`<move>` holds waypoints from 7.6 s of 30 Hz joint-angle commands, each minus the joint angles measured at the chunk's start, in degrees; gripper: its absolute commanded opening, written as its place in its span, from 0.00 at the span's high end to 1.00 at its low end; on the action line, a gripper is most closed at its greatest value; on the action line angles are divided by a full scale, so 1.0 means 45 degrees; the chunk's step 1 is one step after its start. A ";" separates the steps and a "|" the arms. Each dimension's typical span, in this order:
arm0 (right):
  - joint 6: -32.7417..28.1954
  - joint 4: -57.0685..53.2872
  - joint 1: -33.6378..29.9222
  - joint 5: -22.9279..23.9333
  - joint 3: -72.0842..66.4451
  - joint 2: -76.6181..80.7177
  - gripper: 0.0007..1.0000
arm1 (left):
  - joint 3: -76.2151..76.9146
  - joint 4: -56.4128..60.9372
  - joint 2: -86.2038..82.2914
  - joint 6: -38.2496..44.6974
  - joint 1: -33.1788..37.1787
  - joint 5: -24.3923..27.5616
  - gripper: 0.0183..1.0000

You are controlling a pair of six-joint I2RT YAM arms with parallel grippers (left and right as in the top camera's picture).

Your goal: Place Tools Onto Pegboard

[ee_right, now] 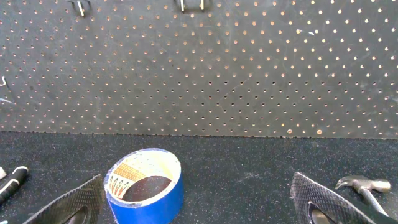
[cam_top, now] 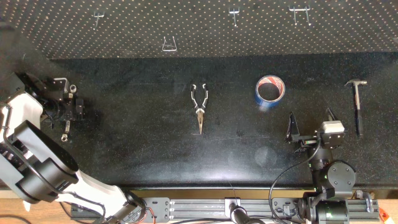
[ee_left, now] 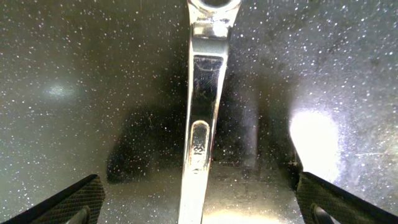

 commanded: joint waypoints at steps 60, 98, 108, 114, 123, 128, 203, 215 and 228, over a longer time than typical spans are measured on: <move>0.0141 -0.0034 -0.0068 0.0019 -0.0053 -0.0092 0.02 | 0.2827 -0.3283 -0.3609 -0.1297 -0.0923 0.0500 0.99; 0.0141 -0.0034 -0.0068 0.0019 -0.0053 -0.0092 0.02 | -0.0316 -0.1889 -1.0613 -0.6489 -0.7189 -0.1564 0.99; 0.0141 -0.0034 -0.0068 0.0019 -0.0053 -0.0092 0.03 | -0.4415 0.2837 -1.1987 -0.6154 -0.6790 -0.1783 0.99; 0.0141 -0.0034 -0.0068 0.0019 -0.0053 -0.0092 0.02 | -0.4415 0.3478 -1.1220 -0.6149 -0.6790 -0.1787 0.99; 0.0141 -0.0034 -0.0068 0.0019 -0.0053 -0.0092 0.02 | -0.4415 0.4260 -1.0302 -0.6149 -0.6790 -0.1783 0.99; 0.0141 -0.0034 -0.0068 0.0019 -0.0053 -0.0092 0.03 | -0.4420 0.4503 -1.0020 -0.6149 -0.6795 -0.1783 0.99; 0.0146 -0.0034 -0.0068 0.0019 -0.0053 -0.0092 0.03 | -0.1302 -0.3283 -1.4042 -0.8063 -0.7373 0.1671 0.00; 0.0141 -0.0034 -0.0068 0.0019 -0.0053 -0.0092 0.02 | -0.0437 -0.2730 -1.4095 -0.8641 -0.9568 -0.0005 0.00; 0.0141 -0.0034 -0.0068 0.0019 -0.0053 -0.0092 0.02 | 0.0427 -0.1870 -0.8694 -1.6339 -1.5548 -0.3021 0.00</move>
